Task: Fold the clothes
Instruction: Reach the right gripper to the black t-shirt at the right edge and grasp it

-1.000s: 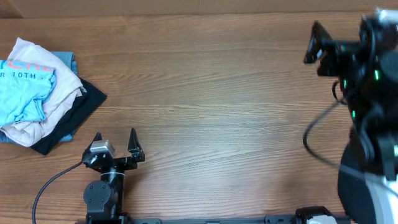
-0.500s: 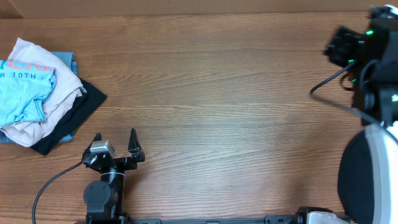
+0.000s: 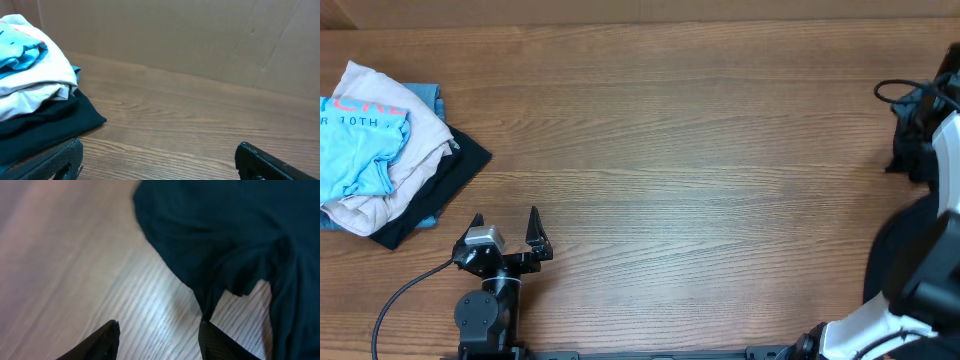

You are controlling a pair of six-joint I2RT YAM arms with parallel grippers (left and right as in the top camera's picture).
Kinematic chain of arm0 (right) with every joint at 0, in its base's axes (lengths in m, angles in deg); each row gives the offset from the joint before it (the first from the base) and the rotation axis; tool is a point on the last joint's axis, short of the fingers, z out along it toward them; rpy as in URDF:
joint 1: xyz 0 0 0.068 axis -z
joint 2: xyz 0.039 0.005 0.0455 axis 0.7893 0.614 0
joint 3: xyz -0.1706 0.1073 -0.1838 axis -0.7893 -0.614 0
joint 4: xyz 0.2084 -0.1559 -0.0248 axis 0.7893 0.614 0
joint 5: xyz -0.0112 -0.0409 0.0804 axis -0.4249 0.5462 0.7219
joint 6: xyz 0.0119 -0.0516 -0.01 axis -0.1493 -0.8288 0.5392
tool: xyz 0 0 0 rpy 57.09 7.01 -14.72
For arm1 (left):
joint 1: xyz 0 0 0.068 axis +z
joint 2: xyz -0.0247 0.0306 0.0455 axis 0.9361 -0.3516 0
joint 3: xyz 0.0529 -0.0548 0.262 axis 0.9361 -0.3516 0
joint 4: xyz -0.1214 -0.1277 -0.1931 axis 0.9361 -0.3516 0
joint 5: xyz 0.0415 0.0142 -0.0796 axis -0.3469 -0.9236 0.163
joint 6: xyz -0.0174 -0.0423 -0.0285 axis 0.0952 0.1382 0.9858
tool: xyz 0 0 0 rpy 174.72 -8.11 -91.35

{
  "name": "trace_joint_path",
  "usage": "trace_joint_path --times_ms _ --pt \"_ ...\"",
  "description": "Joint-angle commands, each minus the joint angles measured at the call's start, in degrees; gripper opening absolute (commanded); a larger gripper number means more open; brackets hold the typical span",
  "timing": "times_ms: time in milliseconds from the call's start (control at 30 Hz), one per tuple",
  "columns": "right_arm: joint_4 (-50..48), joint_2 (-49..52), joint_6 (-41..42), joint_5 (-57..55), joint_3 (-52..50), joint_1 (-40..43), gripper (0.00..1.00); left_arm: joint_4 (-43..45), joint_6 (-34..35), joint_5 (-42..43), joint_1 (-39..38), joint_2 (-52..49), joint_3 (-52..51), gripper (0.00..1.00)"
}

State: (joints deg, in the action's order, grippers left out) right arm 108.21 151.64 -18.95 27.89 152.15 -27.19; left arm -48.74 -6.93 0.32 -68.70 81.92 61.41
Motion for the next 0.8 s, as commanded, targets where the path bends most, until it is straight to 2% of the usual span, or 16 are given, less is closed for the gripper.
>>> trace_joint_path --times_ms 0,33,300,400,767 --pt "-0.6 4.0 4.4 2.0 1.1 1.9 0.57 0.2 1.2 -0.5 -0.4 0.5 -0.2 1.00" --pt "-0.8 4.9 4.6 2.0 1.1 2.1 0.59 0.2 1.2 -0.5 -0.4 0.5 -0.2 1.00" --pt "-1.0 10.0 7.1 2.0 1.0 3.3 0.60 0.2 1.2 -0.5 -0.4 0.5 -0.2 1.00" --pt "-1.0 11.6 7.3 1.9 1.0 3.7 0.64 0.2 1.2 -0.5 -0.4 0.5 -0.2 1.00" --pt "-3.7 12.9 7.6 0.5 -1.5 4.2 0.63 0.2 1.2 -0.5 -0.4 0.5 -0.2 1.00"
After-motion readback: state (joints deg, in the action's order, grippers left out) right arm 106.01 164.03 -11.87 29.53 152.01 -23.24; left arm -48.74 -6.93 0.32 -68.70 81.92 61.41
